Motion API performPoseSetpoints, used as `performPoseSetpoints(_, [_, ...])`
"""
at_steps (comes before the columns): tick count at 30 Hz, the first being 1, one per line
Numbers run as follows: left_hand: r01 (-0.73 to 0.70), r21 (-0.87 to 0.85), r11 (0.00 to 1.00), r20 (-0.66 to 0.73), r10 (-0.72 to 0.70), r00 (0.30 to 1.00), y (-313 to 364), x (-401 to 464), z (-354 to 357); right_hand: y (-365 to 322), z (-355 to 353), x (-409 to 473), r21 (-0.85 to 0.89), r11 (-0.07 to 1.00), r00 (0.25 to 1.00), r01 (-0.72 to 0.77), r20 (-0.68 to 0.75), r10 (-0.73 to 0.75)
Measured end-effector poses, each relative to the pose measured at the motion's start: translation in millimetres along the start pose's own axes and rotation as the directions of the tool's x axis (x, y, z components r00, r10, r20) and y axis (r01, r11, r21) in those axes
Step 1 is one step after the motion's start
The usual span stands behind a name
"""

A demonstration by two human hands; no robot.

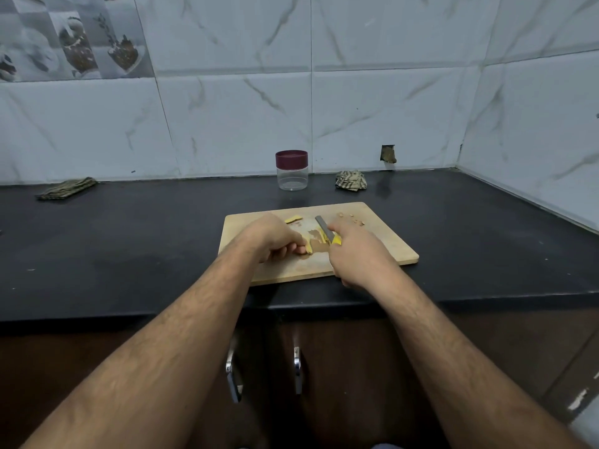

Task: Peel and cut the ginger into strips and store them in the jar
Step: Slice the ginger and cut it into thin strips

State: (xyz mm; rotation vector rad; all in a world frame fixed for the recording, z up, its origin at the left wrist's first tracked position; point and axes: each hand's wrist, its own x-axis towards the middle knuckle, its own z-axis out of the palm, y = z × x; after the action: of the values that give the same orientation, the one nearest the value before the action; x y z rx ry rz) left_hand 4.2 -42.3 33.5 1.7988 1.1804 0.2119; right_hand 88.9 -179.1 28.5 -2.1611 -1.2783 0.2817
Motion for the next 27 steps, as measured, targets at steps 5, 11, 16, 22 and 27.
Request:
performPoseSetpoints(5, [-0.01, 0.128, 0.992, -0.063, 0.018, 0.998, -5.6, -5.1, 0.4, 0.4, 5.8, -8.4, -0.031, 1.0, 0.998, -0.002, 0.067, 0.005])
performPoseSetpoints(11, [-0.146, 0.239, 0.96, -0.265, 0.209, 0.941, -21.0, 1.8, -8.3, 0.2, 10.1, -15.9, -0.056, 0.998, 0.997, 0.004, 0.071, 0.0])
performPoseSetpoints(16, [-0.224, 0.32, 0.921, -0.245, 0.308, 0.919, -25.9, 6.5, -3.1, -2.5, 12.9, -13.1, -0.118, 0.993, 0.998, 0.02, 0.065, -0.013])
performPoseSetpoints(22, [-0.222, 0.381, 0.898, -0.229, 0.324, 0.918, -26.5, 8.5, 0.2, -6.1, 16.7, -12.6, -0.158, 0.987, 0.996, 0.029, 0.083, -0.016])
performPoseSetpoints(27, [-0.227, 0.403, 0.887, -0.218, 0.333, 0.917, -27.1, 9.6, -0.8, -7.3, 18.8, -14.0, -0.185, 0.983, 0.999, 0.018, 0.053, -0.008])
